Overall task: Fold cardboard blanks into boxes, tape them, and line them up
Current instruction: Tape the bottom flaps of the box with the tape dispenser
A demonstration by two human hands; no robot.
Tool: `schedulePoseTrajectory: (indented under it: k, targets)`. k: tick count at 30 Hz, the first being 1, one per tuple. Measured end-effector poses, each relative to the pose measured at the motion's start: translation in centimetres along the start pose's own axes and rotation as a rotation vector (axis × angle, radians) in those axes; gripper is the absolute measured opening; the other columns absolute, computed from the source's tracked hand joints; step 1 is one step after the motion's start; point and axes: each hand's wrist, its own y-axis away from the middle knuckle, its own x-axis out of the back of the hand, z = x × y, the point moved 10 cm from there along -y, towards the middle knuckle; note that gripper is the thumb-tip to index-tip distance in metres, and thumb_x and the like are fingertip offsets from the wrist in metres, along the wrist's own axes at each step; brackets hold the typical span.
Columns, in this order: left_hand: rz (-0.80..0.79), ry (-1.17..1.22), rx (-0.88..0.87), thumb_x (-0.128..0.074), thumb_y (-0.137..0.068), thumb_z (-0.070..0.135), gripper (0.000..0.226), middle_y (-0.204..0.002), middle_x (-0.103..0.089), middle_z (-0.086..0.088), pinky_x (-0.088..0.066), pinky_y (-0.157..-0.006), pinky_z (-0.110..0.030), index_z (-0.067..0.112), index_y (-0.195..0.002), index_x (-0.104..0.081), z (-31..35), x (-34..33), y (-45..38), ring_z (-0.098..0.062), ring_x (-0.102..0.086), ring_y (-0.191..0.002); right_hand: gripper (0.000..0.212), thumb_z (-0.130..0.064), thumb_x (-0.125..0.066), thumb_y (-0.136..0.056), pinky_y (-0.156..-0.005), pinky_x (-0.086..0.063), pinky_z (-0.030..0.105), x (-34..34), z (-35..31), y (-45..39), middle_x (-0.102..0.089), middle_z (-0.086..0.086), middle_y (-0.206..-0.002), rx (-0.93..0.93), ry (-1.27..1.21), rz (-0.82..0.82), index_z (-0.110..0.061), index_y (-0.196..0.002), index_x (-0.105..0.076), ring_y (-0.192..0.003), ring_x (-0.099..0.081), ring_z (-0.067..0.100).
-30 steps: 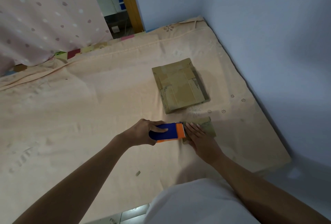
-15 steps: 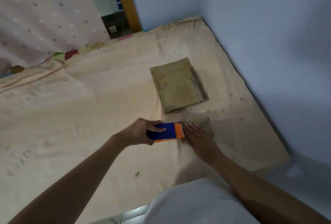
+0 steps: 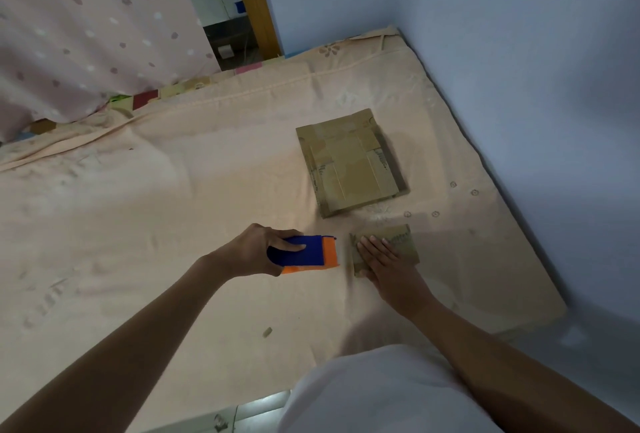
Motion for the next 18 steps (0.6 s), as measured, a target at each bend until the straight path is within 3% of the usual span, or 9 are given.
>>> schedulePoseTrajectory:
  k: [7,13,18]
  targets:
    - [-0.046,-0.147,-0.006,-0.072,-0.083,0.016,0.061,-0.149,-0.047,0.011,-0.035,-0.089,-0.017,0.034,-0.139,-0.056,0.8,-0.6,-0.9,-0.011,-0.048,-0.112,0.051,-0.03,-0.041,-0.098,-0.122,-0.016,0.036,0.3,-0.4,-0.1,-0.058,0.014,-0.141,-0.012,0.004,0.019,0.0,-0.135,-0.059,-0.132,-0.054,0.028]
    - [-0.099,-0.224,-0.063,-0.071,-0.084,0.016,0.058,-0.141,-0.053,0.006,-0.047,-0.09,-0.028,0.026,-0.139,-0.057,3.3,-0.7,-2.8,-0.017,-0.051,-0.109,0.053,-0.031,-0.041,-0.096,-0.121,-0.013,0.035,-0.2,-0.1,-0.1,-0.056,0.014,-0.142,-0.041,-0.014,-0.039,0.0,-0.136,-0.058,-0.132,-0.054,0.03]
    - [-0.126,-0.308,-0.082,-0.069,-0.085,0.021,0.054,-0.133,-0.057,0.003,-0.048,-0.088,-0.03,0.024,-0.138,-0.058,4.7,-0.9,-4.3,-0.02,-0.05,-0.106,0.066,-0.039,-0.01,-0.109,-0.123,-0.01,0.033,0.2,0.0,-0.2,-0.055,0.013,-0.143,-0.091,-0.073,-0.042,-0.001,-0.138,-0.055,-0.133,-0.052,0.028]
